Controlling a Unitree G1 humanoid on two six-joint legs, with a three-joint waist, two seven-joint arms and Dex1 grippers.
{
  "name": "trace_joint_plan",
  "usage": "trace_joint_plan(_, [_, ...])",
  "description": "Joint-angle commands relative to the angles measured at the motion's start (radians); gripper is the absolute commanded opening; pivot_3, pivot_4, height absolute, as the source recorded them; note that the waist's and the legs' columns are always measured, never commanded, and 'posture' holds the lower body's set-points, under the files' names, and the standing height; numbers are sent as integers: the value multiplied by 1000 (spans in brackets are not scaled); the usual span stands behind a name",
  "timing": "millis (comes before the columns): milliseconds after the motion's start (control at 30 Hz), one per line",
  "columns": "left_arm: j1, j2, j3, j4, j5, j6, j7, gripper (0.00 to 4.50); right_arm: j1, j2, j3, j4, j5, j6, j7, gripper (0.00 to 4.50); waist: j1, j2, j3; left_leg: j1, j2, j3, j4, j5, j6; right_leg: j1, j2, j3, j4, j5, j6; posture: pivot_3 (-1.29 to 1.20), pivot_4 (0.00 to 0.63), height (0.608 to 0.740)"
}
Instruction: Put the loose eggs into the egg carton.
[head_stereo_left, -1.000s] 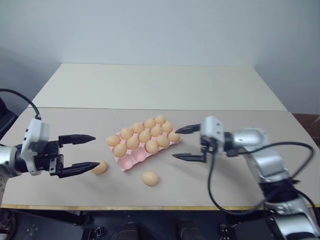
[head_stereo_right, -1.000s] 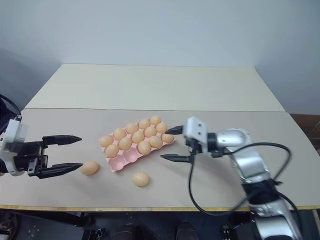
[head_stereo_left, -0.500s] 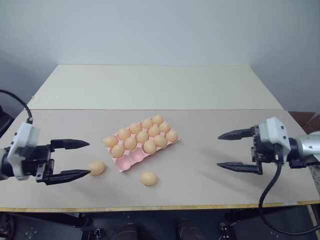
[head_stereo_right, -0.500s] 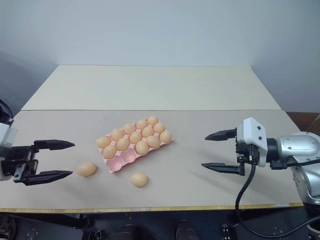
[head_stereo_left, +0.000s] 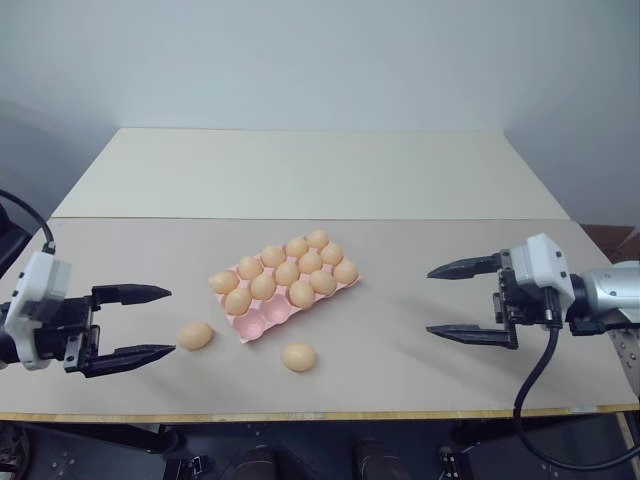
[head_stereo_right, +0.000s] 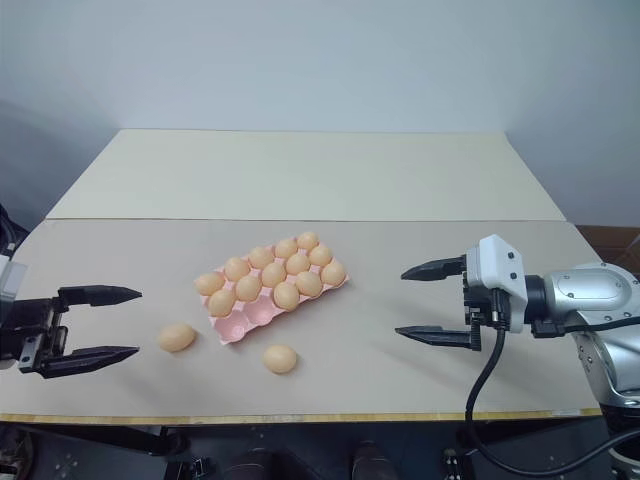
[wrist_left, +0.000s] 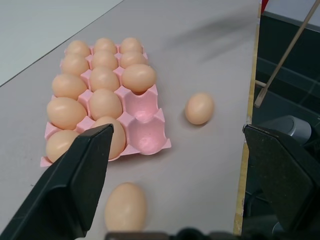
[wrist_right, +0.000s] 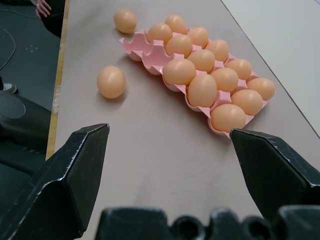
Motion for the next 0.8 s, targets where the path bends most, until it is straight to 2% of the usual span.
trace_joint_plan(33, [0,1,36,-22,-18,-8,2,4500,-18,0,0,-34,17,-11,-7,4471,0,0,0,0,0,0,0,0,0,0,0,0,0,0,0,0,150,740])
trace_joint_plan(267, [-13,5,-25,-60,11,-34,-4,4500,-27,2,14,-31,16,-16,-18,4471,0,0,0,0,0,0,0,0,0,0,0,0,0,0,0,0,150,740])
trace_joint_plan(400, [-157,-55,-274,-108,96,-85,53,4500,-52,12,37,-31,18,-8,-24,4471,11,0,0,1,-1,0,0,0,0,1,0,0,0,0,0,0,150,740])
trace_joint_plan(567, [-345,-159,-527,-83,219,-134,84,4500,-71,14,50,-31,19,-3,-29,4471,19,0,0,-1,-1,0,0,0,0,0,0,0,0,0,0,0,150,740])
trace_joint_plan(633, [-375,-171,-571,-72,255,-153,87,4500,-72,13,50,-32,21,-2,-31,4471,19,0,0,-1,-1,-1,1,0,0,0,0,0,0,0,0,0,150,740])
trace_joint_plan(800, [-496,-250,-795,-2,443,-240,95,4500,-61,12,43,-53,22,7,-54,4471,23,0,0,0,-1,-1,1,0,0,1,0,1,0,0,0,0,150,740])
